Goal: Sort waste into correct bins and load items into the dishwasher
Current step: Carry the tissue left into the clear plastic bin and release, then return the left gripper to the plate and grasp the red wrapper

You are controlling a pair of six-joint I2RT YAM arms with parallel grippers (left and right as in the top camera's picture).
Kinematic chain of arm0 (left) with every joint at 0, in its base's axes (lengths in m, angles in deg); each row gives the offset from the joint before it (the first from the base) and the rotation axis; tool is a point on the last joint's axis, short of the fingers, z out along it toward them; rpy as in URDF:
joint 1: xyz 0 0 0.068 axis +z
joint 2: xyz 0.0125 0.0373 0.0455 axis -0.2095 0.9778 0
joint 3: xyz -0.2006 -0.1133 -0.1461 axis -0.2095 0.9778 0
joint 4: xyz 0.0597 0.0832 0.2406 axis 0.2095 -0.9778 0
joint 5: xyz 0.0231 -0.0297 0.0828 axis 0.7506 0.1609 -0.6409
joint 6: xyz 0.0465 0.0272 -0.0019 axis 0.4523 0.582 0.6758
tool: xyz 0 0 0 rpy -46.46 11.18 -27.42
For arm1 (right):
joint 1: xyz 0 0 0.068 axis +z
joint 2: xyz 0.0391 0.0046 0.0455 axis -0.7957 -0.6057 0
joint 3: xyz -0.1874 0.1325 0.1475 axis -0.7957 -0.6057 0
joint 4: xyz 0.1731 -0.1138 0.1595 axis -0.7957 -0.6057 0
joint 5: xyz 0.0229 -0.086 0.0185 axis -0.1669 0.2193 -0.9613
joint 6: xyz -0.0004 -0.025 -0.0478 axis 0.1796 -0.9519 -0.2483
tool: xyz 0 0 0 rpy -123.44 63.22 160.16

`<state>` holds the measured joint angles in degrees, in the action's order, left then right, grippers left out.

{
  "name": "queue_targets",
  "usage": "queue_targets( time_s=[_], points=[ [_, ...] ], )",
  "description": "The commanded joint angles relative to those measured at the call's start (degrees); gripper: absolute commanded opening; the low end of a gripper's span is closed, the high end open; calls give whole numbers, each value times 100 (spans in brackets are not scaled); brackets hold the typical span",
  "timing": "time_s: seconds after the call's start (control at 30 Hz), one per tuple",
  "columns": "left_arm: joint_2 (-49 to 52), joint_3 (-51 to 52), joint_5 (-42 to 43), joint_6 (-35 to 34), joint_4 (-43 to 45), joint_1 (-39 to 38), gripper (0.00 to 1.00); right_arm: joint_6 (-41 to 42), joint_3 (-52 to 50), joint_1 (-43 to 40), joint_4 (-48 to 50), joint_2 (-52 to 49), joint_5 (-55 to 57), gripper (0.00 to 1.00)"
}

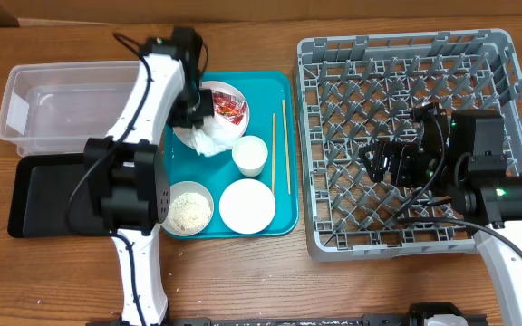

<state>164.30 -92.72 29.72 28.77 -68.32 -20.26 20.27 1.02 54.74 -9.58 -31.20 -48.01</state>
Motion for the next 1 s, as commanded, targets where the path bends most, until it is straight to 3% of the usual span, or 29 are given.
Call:
queue_targets(
  time_s=[0.0,0.3,0.43,0.63,0.67,0.77,0.83,0.97],
  points=[
    [-52,-1217,31,164,-627,-9,4,28,164,39,11,11,-57,100],
    [-52,-2800,-76,212,-1388,621,4,28,164,39,-4,11,-96,100],
    [-48,-2697,-79,205,-1362,1281,4,26,164,39,-11,11,-96,100],
    [-48,-2037,24,181,-684,2201,13,28,164,39,-9,11,-96,100],
    [-48,-1923,31,177,-566,2277,18,26,164,39,-9,11,-96,100],
    [-48,-1609,96,184,-291,2409,55,26,164,39,-9,11,-94,100],
    [-48,-1539,175,229,-264,2428,73,26,164,39,-9,11,-94,100],
    [-55,-1718,400,376,-275,2396,83,26,164,39,-11,11,-96,100]
  ],
)
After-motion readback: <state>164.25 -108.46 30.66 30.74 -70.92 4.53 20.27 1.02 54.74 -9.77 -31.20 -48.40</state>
